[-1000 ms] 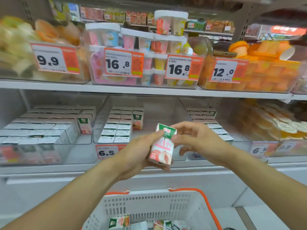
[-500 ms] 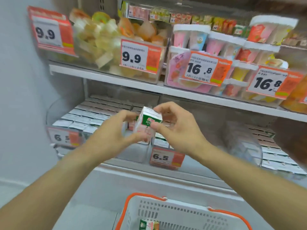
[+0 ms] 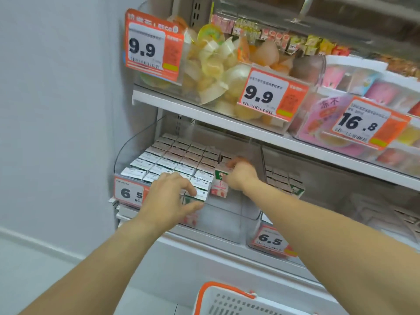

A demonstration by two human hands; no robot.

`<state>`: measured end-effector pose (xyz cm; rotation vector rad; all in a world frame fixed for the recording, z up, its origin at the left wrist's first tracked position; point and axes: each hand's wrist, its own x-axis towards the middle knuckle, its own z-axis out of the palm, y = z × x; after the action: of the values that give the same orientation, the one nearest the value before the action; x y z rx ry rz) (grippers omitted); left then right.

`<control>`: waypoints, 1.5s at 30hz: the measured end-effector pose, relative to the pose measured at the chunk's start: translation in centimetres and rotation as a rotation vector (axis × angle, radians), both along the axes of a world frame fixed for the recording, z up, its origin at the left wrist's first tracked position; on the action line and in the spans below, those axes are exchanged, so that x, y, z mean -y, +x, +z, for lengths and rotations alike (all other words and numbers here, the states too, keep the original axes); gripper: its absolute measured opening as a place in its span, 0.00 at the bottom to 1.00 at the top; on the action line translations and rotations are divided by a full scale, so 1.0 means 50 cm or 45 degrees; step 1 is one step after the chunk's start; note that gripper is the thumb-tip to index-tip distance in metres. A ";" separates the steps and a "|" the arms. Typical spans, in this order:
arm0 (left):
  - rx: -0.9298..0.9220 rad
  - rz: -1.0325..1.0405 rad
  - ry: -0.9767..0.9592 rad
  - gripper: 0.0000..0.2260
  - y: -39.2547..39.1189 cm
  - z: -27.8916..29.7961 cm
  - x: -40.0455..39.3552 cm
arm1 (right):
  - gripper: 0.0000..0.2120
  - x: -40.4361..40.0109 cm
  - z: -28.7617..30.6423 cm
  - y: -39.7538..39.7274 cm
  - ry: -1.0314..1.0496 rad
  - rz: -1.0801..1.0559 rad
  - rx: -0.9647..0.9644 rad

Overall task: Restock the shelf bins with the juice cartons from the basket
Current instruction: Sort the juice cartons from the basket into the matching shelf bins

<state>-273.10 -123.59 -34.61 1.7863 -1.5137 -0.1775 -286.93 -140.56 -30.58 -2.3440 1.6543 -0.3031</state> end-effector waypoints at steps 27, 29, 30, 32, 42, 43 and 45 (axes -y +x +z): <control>-0.240 -0.486 0.754 0.03 -0.389 -0.291 -0.120 | 0.05 -0.361 -0.423 -0.541 0.631 0.127 0.325; -0.266 -0.413 0.832 0.03 -0.425 -0.374 -0.139 | 0.06 -0.363 -0.502 -0.580 0.693 0.047 0.277; -0.274 -0.357 0.854 0.02 -0.440 -0.413 -0.147 | 0.06 -0.365 -0.534 -0.595 0.732 0.002 0.285; -0.335 -0.225 0.891 0.06 -0.462 -0.480 -0.156 | 0.05 -0.368 -0.587 -0.616 0.811 -0.099 0.306; -1.011 0.614 1.022 0.24 -0.505 -0.664 -0.067 | 0.26 -0.301 -0.734 -0.573 0.877 -0.154 0.158; -1.057 0.724 1.050 0.31 -0.497 -0.680 -0.056 | 0.28 -0.297 -0.747 -0.565 0.903 -0.132 0.123; -1.154 0.870 1.101 0.39 -0.482 -0.708 -0.045 | 0.31 -0.291 -0.767 -0.552 0.933 -0.105 0.087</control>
<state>-297.18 -121.32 -70.03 2.2516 -0.1108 -1.2291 -314.52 -126.02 -68.96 -1.6999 1.4910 0.1865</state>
